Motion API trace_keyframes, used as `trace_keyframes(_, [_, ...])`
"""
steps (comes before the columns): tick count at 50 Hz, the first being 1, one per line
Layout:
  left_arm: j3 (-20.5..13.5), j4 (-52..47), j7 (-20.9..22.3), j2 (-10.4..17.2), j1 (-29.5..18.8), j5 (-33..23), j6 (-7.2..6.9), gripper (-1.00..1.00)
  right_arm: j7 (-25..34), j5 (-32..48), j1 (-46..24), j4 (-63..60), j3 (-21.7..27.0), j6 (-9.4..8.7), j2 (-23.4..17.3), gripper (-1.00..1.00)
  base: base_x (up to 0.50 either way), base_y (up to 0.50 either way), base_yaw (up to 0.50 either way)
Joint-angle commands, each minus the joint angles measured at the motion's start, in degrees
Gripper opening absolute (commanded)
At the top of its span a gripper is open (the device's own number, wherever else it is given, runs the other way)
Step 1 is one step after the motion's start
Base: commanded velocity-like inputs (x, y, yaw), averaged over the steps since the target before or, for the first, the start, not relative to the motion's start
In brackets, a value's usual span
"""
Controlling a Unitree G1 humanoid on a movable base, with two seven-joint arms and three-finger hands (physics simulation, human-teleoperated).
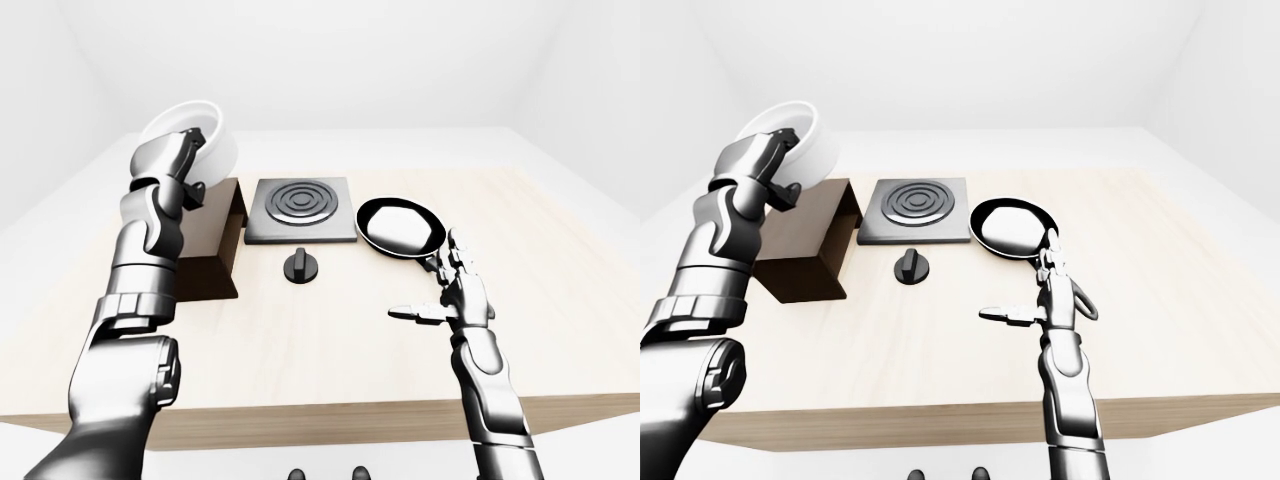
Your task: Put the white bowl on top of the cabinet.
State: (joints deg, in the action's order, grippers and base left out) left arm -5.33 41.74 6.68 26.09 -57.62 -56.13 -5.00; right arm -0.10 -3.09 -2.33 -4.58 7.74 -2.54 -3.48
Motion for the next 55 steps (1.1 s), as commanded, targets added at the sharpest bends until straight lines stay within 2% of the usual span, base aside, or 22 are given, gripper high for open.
trace_keyframes(1, [-0.7,5.9,-7.6,2.5,-1.8,2.9,0.00,-1.00,-0.2,0.2,0.0,0.2,-0.1,0.35,0.0,1.00,0.00,0.00,0.00])
trace_keyframes(10, [-0.9,11.3,-12.0,4.3,-2.8,5.3,0.00,-1.00,-0.3,0.3,0.1,0.1,-0.2,0.43,0.1,1.00,0.00,0.00,0.00])
trace_keyframes(11, [-0.8,11.5,-12.2,4.3,-2.8,5.5,0.00,-1.00,-0.3,0.3,0.1,0.1,-0.2,0.44,0.1,1.00,0.00,0.00,0.00])
trace_keyframes(13, [-0.8,15.8,-15.2,4.3,-3.5,6.6,0.00,-1.00,-0.3,0.3,0.1,0.2,-0.2,0.60,0.1,1.00,0.00,0.00,0.00])
trace_keyframes(23, [0.0,20.4,-19.7,4.8,-3.8,9.0,0.00,-1.00,-0.4,0.5,-0.2,1.4,-0.2,1.33,0.0,1.00,0.00,0.00,0.00])
trace_keyframes(36, [0.7,23.6,-22.3,4.8,-3.8,10.5,0.00,-1.00,-0.4,0.6,0.1,0.5,-0.4,0.72,0.1,1.00,0.00,0.00,0.00])
trace_keyframes(40, [1.0,25.4,-24.6,4.9,-4.1,10.4,0.00,-1.00,-0.4,0.6,0.1,0.5,-0.4,0.71,0.2,1.00,0.00,0.00,0.00])
trace_keyframes(55, [1.6,27.6,-25.6,4.1,-4.2,11.4,0.00,-1.00,-0.5,0.7,-0.3,1.4,-0.3,1.13,0.1,1.00,0.00,0.00,0.00])
